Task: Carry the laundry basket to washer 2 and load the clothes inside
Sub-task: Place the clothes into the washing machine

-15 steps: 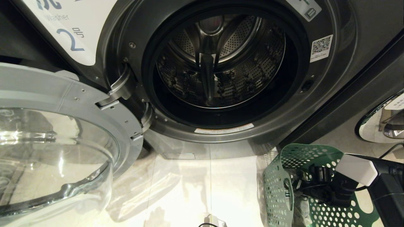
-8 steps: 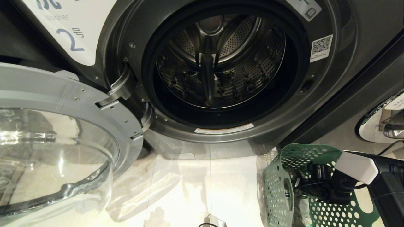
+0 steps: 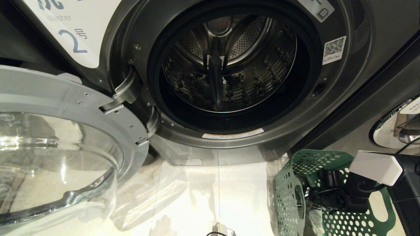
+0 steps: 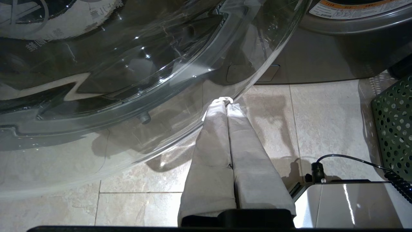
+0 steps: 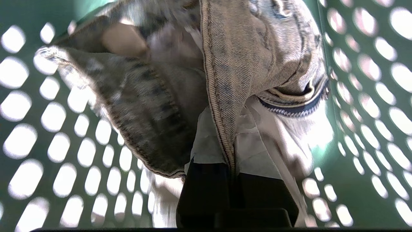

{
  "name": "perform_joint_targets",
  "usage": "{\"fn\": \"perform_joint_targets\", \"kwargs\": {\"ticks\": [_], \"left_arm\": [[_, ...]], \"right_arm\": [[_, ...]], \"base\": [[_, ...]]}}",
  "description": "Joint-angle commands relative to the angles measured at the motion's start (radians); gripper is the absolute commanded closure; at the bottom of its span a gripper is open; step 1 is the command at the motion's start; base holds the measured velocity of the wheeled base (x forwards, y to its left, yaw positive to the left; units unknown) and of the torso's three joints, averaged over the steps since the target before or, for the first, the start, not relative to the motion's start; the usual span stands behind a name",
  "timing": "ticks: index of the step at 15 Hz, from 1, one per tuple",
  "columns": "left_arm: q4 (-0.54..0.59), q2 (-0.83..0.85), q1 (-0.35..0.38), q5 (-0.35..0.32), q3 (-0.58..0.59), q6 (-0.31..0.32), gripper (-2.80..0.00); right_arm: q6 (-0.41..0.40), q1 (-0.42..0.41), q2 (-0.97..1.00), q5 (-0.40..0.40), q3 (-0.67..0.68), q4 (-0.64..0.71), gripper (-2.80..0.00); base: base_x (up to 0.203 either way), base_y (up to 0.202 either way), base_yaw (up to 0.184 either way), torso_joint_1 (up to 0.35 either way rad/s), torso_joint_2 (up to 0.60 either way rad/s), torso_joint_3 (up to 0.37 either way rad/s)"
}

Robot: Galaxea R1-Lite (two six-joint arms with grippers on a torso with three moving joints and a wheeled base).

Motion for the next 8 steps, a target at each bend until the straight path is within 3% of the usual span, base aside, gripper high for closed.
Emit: {"fn": "perform_joint_targets", "kwargs": {"ticks": [1, 8], "left_arm": [[0.000, 0.002, 0.000, 0.000, 0.000, 0.000, 0.00], [0.000, 0.002, 0.000, 0.000, 0.000, 0.000, 0.00]], "right_arm": [[0.000, 0.003, -0.134, 0.014, 0.116, 0.008, 0.00], [-0.009, 0.011, -0.546, 0.044, 0.497, 0.034, 0.00]], "base": [[0.000, 0.000, 0.000, 0.000, 0.00, 0.000], [0.000, 0.000, 0.000, 0.000, 0.00, 0.000]]}}
